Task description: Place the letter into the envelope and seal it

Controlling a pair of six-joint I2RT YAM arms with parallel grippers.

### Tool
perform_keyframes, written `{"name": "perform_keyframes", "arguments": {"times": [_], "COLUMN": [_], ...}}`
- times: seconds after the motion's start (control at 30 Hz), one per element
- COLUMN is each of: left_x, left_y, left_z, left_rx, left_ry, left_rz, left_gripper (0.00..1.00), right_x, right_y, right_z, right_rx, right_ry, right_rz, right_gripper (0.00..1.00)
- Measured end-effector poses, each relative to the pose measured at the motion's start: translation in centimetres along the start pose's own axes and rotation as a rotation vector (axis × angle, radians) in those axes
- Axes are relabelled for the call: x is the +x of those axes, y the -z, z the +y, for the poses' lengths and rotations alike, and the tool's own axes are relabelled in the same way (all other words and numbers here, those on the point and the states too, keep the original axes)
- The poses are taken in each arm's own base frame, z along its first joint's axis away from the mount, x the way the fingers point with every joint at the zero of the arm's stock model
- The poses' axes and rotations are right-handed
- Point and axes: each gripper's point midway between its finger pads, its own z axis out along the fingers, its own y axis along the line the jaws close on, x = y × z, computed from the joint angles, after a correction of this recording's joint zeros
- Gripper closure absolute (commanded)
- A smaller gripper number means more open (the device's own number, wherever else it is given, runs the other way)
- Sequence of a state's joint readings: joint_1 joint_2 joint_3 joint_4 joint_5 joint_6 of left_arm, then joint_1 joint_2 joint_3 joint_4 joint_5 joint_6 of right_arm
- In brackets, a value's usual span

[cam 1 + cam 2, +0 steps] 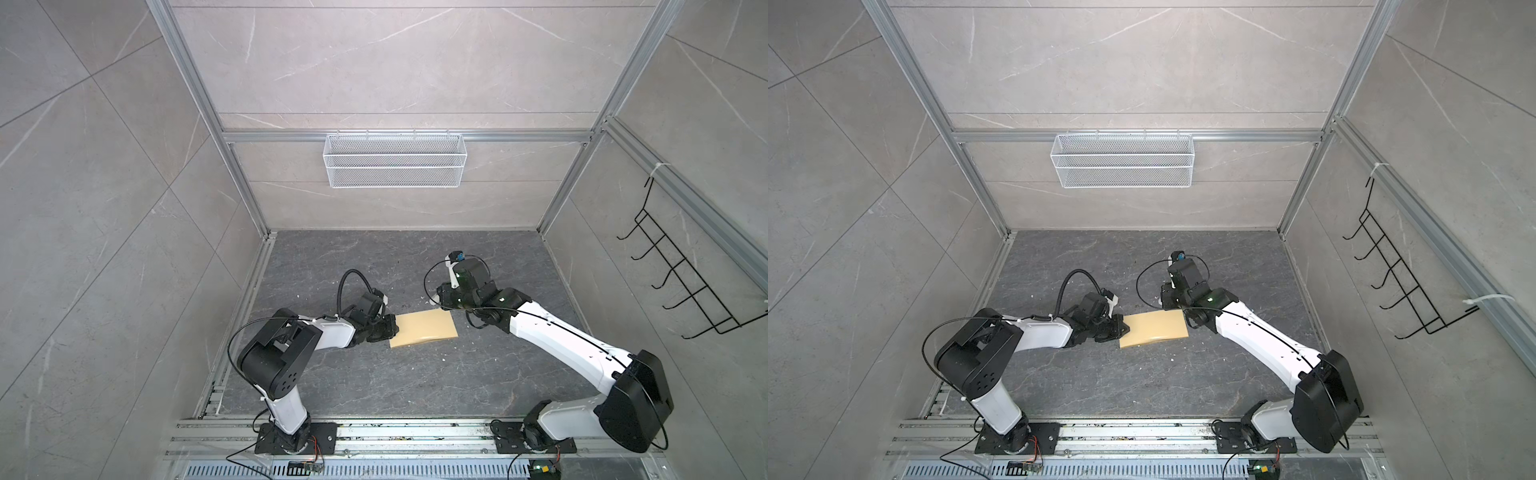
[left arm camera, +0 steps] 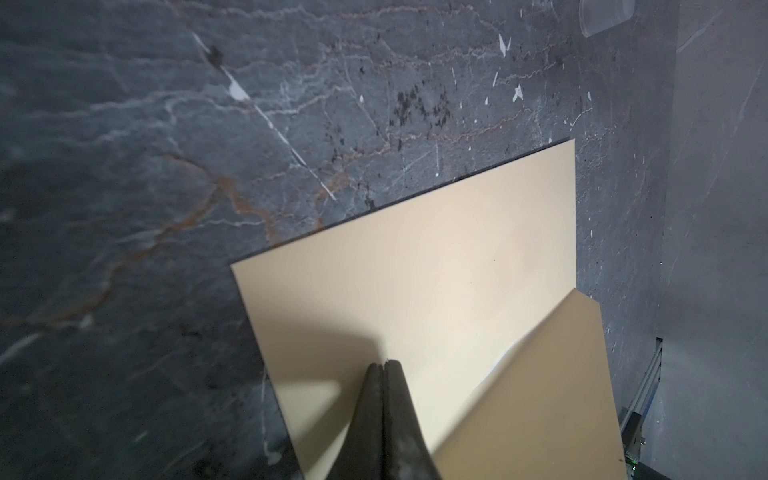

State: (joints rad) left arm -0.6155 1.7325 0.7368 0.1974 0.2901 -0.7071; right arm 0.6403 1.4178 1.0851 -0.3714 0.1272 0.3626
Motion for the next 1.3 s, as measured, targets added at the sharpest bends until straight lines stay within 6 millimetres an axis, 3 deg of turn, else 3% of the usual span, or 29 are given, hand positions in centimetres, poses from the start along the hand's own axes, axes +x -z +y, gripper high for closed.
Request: {"name": "perform_keyframes", "arguments": {"times": [0.2,0.3,0.83,1.3], "left_x": [0.0,0.0,-0.1,-0.1], "left_y": [0.0,0.0,0.0,-0.1], "left_z": [0.0,0.0,-0.1,-0.1], "left_rx": [0.000,0.000,0.003,0.004], "left_ry": [0.000,0.000,-0.001,-0.002], "left_rz": [-0.001,-0.001,-0.003,-0.006], "left_gripper": [1.00,1.00,1.00,1.00], "right_x": [3.1,4.5,7.3,7.2], "right_y": [-3.0,-3.9,-7.0,-7.1], "right_z": [5.1,6.4,5.2,4.6], "right_rx": [-0.006,-0.005,0.080,0.127], "right_ry": [0.160,0.204,0.240,0.255], "right_rz": [0.104,0.133,0.204,0.188], "right_gripper": [1.00,1.00,1.00,1.00]}}
